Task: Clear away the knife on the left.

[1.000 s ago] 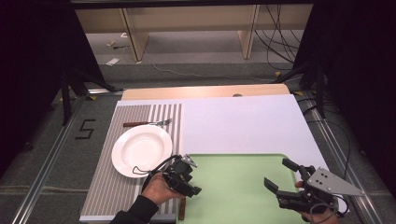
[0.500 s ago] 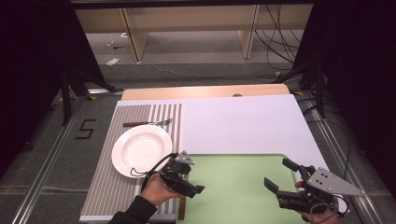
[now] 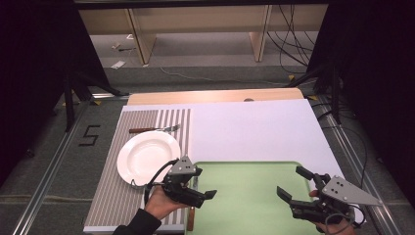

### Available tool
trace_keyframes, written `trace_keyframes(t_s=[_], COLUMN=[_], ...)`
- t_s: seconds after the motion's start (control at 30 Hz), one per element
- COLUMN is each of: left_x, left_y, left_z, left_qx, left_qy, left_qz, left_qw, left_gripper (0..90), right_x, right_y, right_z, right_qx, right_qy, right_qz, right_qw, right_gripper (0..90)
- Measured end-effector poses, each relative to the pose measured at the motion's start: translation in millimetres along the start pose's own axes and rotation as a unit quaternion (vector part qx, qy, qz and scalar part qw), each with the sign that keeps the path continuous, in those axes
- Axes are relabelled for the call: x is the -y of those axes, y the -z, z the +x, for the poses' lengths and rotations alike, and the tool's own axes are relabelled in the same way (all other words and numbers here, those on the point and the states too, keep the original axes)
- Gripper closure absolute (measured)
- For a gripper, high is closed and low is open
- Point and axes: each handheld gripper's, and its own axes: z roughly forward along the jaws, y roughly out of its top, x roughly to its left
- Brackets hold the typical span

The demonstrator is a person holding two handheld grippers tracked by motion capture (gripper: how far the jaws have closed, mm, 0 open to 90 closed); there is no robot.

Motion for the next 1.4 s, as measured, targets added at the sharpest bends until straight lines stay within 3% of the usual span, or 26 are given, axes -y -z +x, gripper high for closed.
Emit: trace_keyframes(t_s=[0.27, 0.43, 0.7, 0.93, 1.1, 1.17, 1.3, 1.4], left_x=[4.2, 9.5, 19.5, 30.0, 32.8, 31.6, 30.6, 30.3], left_y=[15.1, 19.8, 22.9, 26.4, 26.9, 27.0, 29.6, 30.2], left_z=[-2.6, -2.9, -5.7, -12.6, -12.8, -12.5, -6.9, -6.3], left_qx=[-0.005, -0.01, -0.015, -0.034, -0.039, -0.047, -0.043, -0.043], left_qy=[-0.015, -0.018, -0.032, -0.047, -0.029, -0.037, -0.018, -0.018], left_qz=[-0.058, -0.078, -0.092, -0.094, -0.108, -0.104, -0.114, -0.115], left_qw=[0.9982, 0.9967, 0.9951, 0.9938, 0.993, 0.9928, 0.9924, 0.9922], left_gripper=[15.3, 15.4, 15.3, 15.2, 15.3, 15.3, 15.5, 15.5], right_x=[0.0, 0.0, -0.1, -0.4, -0.4, -0.4, -0.3, -0.4], right_y=[0.0, 0.1, 0.3, 0.5, 0.3, 0.3, -0.1, 0.0], right_z=[0.1, 0.2, 0.5, 1.3, 1.1, 1.0, 0.9, 0.9], right_qx=[0.0, 0.0, 0.0, -0.002, -0.003, -0.003, -0.002, -0.003], right_qy=[0.0, 0.0, 0.0, 0.001, 0.001, 0.001, 0.001, 0.002], right_qz=[0.0, 0.0, 0.0, -0.002, -0.002, -0.002, 0.0, -0.001], right_qw=[1.0, 1.0, 1.0, 1.0, 1.0, 1.0, 1.0, 1.0], right_gripper=[15.2, 15.2, 15.1, 15.1, 15.2, 15.1, 15.2, 15.2])
